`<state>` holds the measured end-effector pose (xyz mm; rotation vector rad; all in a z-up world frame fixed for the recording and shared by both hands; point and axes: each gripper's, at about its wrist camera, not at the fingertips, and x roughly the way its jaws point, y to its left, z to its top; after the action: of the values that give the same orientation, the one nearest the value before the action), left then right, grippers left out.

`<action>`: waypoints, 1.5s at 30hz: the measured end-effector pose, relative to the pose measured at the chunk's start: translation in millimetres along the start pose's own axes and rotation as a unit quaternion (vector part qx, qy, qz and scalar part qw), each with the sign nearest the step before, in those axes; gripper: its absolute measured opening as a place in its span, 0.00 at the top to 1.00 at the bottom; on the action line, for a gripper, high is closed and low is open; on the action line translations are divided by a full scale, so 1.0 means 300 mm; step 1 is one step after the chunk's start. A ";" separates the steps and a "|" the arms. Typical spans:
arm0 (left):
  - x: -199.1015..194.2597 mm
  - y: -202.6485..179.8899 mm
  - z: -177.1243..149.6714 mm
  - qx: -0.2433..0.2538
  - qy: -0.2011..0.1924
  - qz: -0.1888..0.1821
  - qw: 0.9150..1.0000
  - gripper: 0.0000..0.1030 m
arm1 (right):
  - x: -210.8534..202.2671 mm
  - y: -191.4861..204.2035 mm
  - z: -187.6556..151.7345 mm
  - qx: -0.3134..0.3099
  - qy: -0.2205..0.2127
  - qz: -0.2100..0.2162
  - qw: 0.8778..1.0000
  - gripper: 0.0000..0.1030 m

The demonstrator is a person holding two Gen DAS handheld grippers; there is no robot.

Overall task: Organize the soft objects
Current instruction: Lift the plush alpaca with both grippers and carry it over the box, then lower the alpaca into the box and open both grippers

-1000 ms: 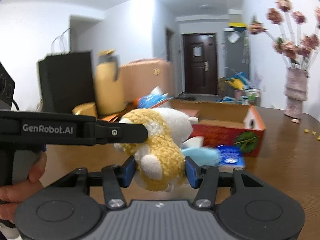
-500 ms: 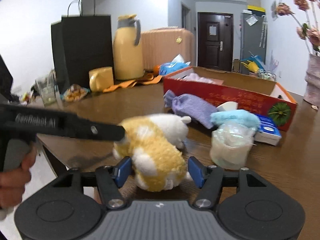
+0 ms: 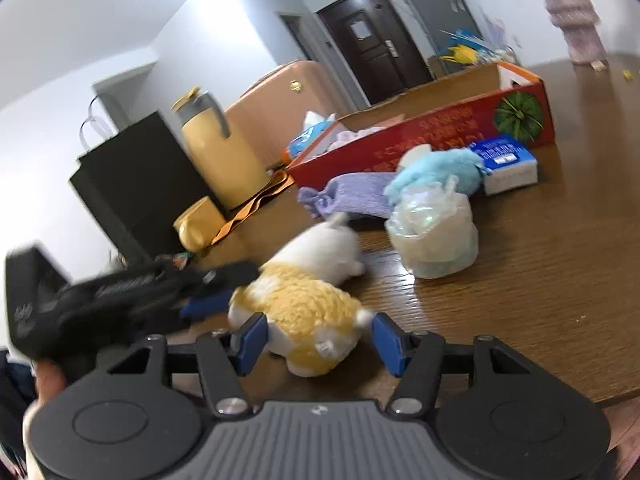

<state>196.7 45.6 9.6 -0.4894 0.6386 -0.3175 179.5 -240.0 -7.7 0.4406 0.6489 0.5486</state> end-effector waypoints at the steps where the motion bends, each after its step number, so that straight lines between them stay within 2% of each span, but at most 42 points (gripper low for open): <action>1: -0.010 -0.003 -0.009 -0.001 0.005 -0.007 1.000 0.57 | 0.004 -0.010 0.006 0.007 -0.005 -0.006 1.000 0.49; 2: -0.018 -0.007 -0.015 0.000 0.010 -0.014 1.000 0.57 | 0.010 -0.016 0.012 0.012 -0.009 -0.014 1.000 0.54; 4: -0.028 -0.016 -0.021 0.004 0.016 -0.020 1.000 0.56 | 0.029 -0.023 0.025 0.019 -0.007 -0.016 1.000 0.56; 7: -0.025 -0.001 -0.009 -0.010 0.006 -0.004 1.000 0.45 | 0.040 -0.017 0.040 0.019 -0.007 -0.003 1.000 0.56; 10: -0.004 0.027 0.011 -0.042 0.013 -0.013 0.999 0.44 | 0.046 -0.009 0.064 0.007 -0.018 -0.007 1.000 0.55; 12: 0.018 0.029 0.022 -0.041 0.012 -0.008 0.999 0.44 | 0.057 -0.021 0.084 0.014 -0.020 -0.006 1.000 0.55; 14: 0.036 0.036 0.033 -0.042 0.011 0.001 0.999 0.44 | 0.077 -0.042 0.101 0.034 -0.013 0.008 0.999 0.55; 16: 0.047 0.046 0.041 -0.050 0.016 -0.009 0.999 0.44 | 0.103 -0.060 0.107 0.050 0.003 0.013 0.999 0.55; 21: 0.051 0.033 0.042 -0.032 0.012 -0.009 0.999 0.52 | 0.120 -0.095 0.091 0.084 0.013 0.048 0.995 0.55; 23: 0.040 0.019 0.054 -0.025 0.007 -0.012 1.000 0.56 | 0.110 -0.090 0.097 0.081 0.012 0.050 0.995 0.55; 26: 0.024 -0.011 0.107 -0.017 -0.017 -0.031 0.999 0.60 | 0.072 -0.061 0.134 0.060 -0.015 0.057 0.997 0.55; 29: 0.044 -0.065 0.212 -0.004 -0.031 -0.055 0.998 0.62 | 0.040 -0.030 0.223 0.037 -0.047 0.049 0.997 0.55; 31: 0.087 -0.122 0.301 0.016 -0.038 -0.071 0.997 0.62 | 0.032 -0.024 0.308 0.027 -0.063 0.028 0.997 0.55; 33: 0.157 -0.181 0.391 0.042 -0.044 -0.072 0.996 0.62 | 0.041 -0.039 0.394 0.023 -0.076 0.021 0.997 0.55; 38: 0.441 -0.287 0.590 0.067 0.002 -0.084 0.994 0.61 | 0.103 -0.142 0.627 0.029 -0.103 -0.036 0.994 0.55; 40: 0.570 -0.283 0.625 0.064 0.031 -0.071 0.995 0.61 | 0.174 -0.217 0.707 0.041 -0.080 -0.053 0.995 0.55; 42: 0.675 -0.256 0.640 0.053 0.058 -0.059 0.995 0.61 | 0.258 -0.284 0.758 0.059 -0.039 -0.067 0.995 0.55; 45: 0.797 -0.202 0.636 0.039 0.093 -0.034 0.994 0.61 | 0.359 -0.343 0.781 0.066 -0.004 -0.084 0.994 0.55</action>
<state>491.8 -43.3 57.3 -0.4101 0.7875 -0.4544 441.7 -304.2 56.6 0.5076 0.7100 0.3443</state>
